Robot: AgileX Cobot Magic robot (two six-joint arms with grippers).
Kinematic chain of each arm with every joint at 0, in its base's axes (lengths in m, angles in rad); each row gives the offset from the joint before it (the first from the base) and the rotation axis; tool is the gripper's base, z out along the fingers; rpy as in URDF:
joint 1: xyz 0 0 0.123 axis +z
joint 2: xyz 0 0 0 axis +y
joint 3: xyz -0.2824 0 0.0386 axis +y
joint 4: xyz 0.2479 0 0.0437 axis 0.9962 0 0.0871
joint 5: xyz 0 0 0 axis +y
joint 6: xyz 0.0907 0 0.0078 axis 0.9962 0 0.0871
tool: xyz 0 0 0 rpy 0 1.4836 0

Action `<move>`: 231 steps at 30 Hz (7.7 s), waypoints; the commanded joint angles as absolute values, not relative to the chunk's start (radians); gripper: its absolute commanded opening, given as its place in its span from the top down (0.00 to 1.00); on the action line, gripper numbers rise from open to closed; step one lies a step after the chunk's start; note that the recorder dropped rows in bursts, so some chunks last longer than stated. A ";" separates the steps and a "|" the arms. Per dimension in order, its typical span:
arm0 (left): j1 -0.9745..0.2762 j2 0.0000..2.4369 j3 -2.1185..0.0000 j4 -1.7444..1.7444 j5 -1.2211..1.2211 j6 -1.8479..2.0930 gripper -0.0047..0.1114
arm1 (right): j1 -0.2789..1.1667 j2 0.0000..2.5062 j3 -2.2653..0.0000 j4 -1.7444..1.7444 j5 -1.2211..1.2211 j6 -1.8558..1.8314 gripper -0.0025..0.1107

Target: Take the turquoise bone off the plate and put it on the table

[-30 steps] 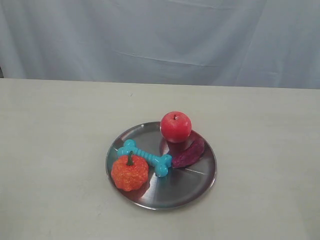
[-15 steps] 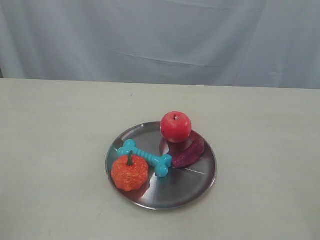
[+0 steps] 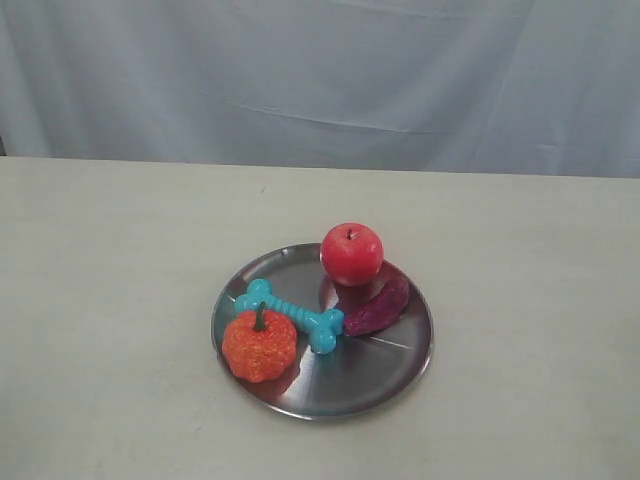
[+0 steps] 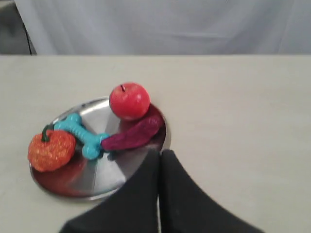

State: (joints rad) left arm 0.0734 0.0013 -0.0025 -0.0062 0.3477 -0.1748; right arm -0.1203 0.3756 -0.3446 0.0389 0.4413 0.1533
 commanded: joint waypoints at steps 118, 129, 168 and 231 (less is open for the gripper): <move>0.078 0.000 0.000 0.000 0.342 -0.177 0.96 | 0.260 2.220 -1.557 -0.080 0.635 -0.304 0.60; 0.078 0.000 0.000 0.000 0.342 -0.177 0.96 | 0.260 2.116 -1.557 -0.078 0.641 -0.277 0.98; 0.078 0.000 0.000 0.000 0.342 -0.177 0.96 | -0.089 1.565 -1.103 -0.182 0.648 0.218 0.98; 0.078 0.000 0.000 0.000 0.342 -0.177 0.96 | -0.103 1.961 -1.090 -0.437 0.524 0.549 0.98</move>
